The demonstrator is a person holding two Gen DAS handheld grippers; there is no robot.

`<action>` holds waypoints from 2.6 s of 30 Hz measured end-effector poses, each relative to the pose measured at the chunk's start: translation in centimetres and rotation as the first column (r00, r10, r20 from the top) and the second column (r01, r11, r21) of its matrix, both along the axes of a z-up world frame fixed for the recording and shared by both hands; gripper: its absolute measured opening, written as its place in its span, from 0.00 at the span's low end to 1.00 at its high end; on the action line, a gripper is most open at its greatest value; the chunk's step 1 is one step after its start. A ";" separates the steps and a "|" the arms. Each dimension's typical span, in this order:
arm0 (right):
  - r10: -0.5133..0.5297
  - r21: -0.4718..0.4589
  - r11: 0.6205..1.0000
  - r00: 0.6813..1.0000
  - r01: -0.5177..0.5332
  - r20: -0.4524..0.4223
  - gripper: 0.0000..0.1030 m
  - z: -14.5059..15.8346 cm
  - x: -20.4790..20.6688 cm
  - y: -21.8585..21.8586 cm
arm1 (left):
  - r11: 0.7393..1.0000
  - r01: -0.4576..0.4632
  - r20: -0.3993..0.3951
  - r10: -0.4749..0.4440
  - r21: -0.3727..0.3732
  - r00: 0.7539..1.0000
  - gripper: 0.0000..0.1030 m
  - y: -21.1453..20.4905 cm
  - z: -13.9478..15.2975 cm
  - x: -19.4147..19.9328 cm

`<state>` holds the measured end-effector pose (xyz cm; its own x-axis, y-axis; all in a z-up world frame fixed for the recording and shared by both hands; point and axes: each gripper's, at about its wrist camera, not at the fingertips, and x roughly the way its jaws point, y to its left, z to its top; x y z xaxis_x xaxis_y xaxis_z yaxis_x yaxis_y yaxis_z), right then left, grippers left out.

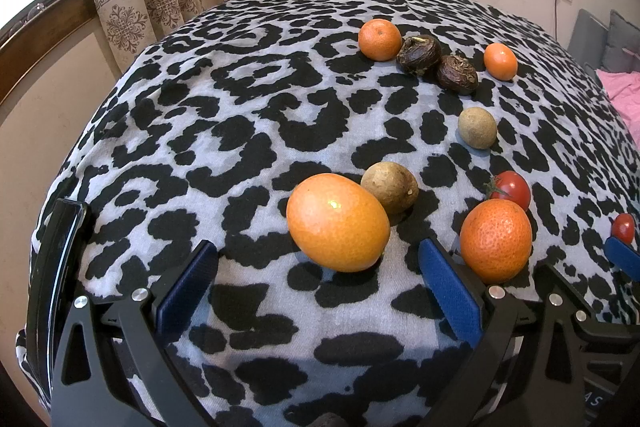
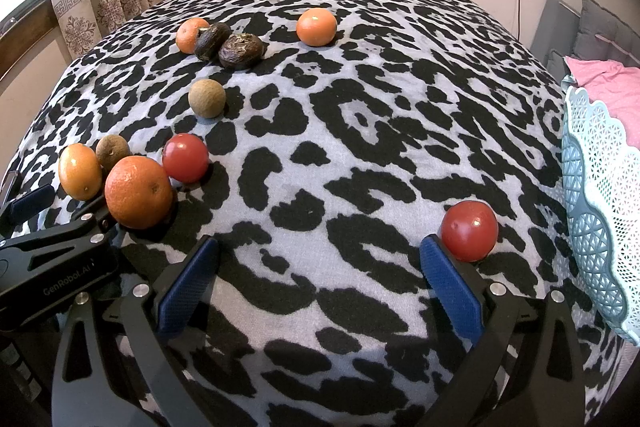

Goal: Organize fruits

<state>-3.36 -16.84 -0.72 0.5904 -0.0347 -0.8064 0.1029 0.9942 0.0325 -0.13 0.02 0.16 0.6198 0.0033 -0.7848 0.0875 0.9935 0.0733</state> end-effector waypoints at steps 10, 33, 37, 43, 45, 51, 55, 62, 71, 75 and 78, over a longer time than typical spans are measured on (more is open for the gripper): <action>0.001 0.000 1.000 1.000 -0.001 -0.001 0.98 0.0 0.0 -0.1 | 1.000 0.000 0.000 0.000 -0.001 1.000 0.95 0.0 0.0 0.0; 0.028 0.029 0.999 0.969 -0.036 0.245 0.98 5.8 -3.2 -1.4 | 0.985 0.068 0.058 -0.059 -0.156 0.997 0.95 2.7 3.5 -0.5; 0.023 0.064 0.997 0.948 -0.046 0.317 0.98 7.6 -4.4 -2.3 | 0.980 0.079 0.077 -0.066 -0.182 0.995 0.95 3.6 4.3 -1.0; -0.001 0.135 0.989 0.929 -0.053 0.370 0.98 8.7 -6.3 -4.0 | 0.982 0.066 0.085 -0.051 -0.177 0.995 0.95 5.3 4.1 -1.9; -0.003 0.152 0.987 0.927 -0.059 0.376 0.98 8.6 -7.1 -4.5 | 0.981 0.072 0.087 -0.057 -0.178 0.995 0.95 5.5 3.9 -2.1; 0.012 0.142 0.987 0.927 -0.070 0.374 0.98 7.8 -8.9 -4.5 | 0.985 0.109 0.102 -0.095 -0.133 0.990 0.95 4.7 3.2 -2.6; 0.022 0.154 0.985 0.939 -0.079 0.342 0.98 6.7 -9.6 -4.7 | 0.985 0.127 0.112 -0.114 -0.117 0.987 0.95 4.2 3.1 -2.5; 0.032 0.195 0.976 0.955 -0.092 0.294 0.97 5.1 -9.4 -5.1 | 0.982 0.149 0.122 -0.135 -0.117 0.983 0.95 4.0 3.0 -2.4; -0.014 0.238 0.971 0.981 -0.033 0.194 0.69 4.0 -5.3 -6.3 | 0.980 0.154 0.119 -0.140 -0.123 0.983 0.95 3.9 2.6 -2.0; -0.044 0.087 0.996 0.987 0.031 0.155 0.65 3.5 -3.6 -5.5 | 0.978 0.158 0.121 -0.142 -0.137 0.982 0.95 4.0 2.6 -1.9; -0.055 -0.009 0.998 0.990 0.057 0.132 0.60 2.8 -2.9 -5.1 | 0.977 0.160 0.119 -0.144 -0.143 0.982 0.95 4.0 2.5 -1.8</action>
